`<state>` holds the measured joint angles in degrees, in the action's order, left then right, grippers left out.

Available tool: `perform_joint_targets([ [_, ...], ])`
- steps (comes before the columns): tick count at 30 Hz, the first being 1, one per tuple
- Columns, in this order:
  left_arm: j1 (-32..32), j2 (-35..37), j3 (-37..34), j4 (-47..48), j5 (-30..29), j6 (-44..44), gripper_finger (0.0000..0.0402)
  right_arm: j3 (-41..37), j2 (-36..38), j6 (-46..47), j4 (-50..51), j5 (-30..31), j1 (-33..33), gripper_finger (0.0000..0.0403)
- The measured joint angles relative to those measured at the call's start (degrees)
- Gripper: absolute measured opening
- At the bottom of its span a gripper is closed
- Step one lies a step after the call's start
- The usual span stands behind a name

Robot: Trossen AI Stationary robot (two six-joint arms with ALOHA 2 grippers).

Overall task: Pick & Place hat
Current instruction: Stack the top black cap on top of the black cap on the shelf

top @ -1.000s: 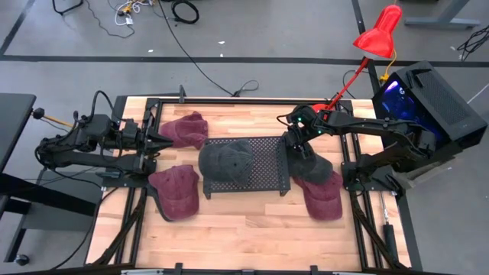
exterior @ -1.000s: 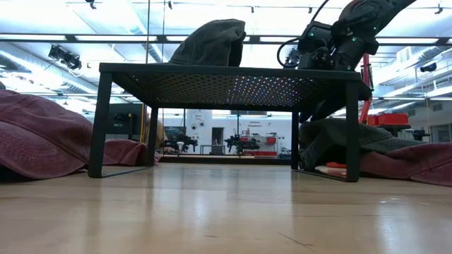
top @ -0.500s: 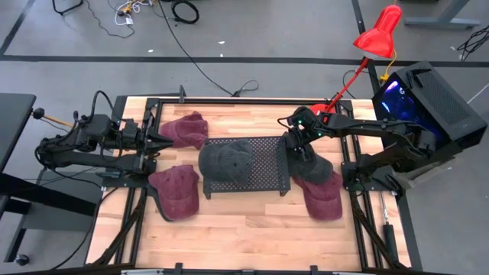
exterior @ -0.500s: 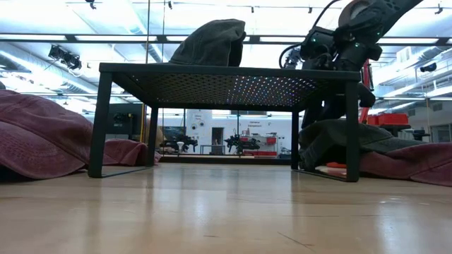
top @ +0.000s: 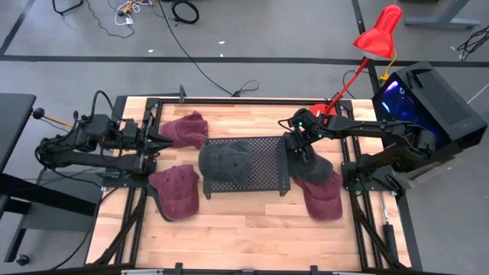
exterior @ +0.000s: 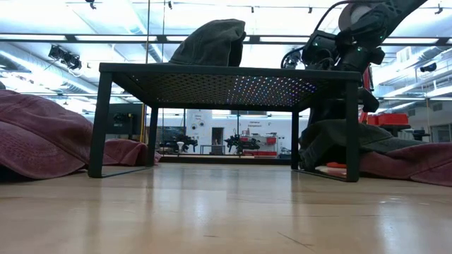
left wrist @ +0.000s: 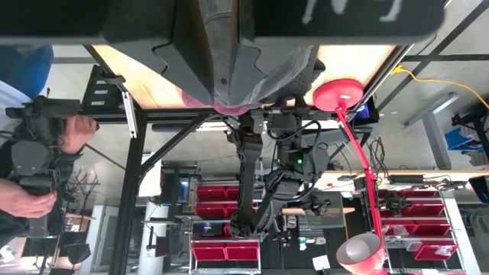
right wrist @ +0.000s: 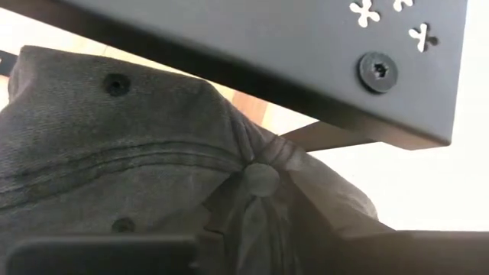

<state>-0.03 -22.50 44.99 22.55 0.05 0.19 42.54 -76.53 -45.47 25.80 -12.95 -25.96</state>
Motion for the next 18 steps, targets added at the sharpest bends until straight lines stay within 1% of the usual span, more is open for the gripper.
perform_joint_targets([
  [3, 0.02, -0.01, 0.00, -0.01, 0.00, 0.01, 0.0048, 0.00, 0.00, 0.01, 0.03, -0.02, 0.00, 0.0055],
  [8, 0.02, 0.00, 0.00, -0.02, 0.00, 0.02, 0.0048, 0.00, 0.00, 0.00, 0.57, 0.00, 0.02, 0.0009],
  [10, 0.01, -0.01, 0.00, -0.01, 0.00, 0.02, 0.0048, 0.00, 0.00, 0.02, 0.80, 0.02, 0.02, 0.0004],
  [14, 0.00, -0.01, 0.00, -0.02, 0.01, 0.01, 0.0048, -0.02, 0.00, 1.44, 0.79, 0.93, 0.02, 0.0008],
  [18, 0.00, -0.01, 0.00, 0.00, 0.00, 0.00, 0.0048, -0.02, 0.13, 1.83, 0.76, 0.26, 0.13, 0.0012],
])
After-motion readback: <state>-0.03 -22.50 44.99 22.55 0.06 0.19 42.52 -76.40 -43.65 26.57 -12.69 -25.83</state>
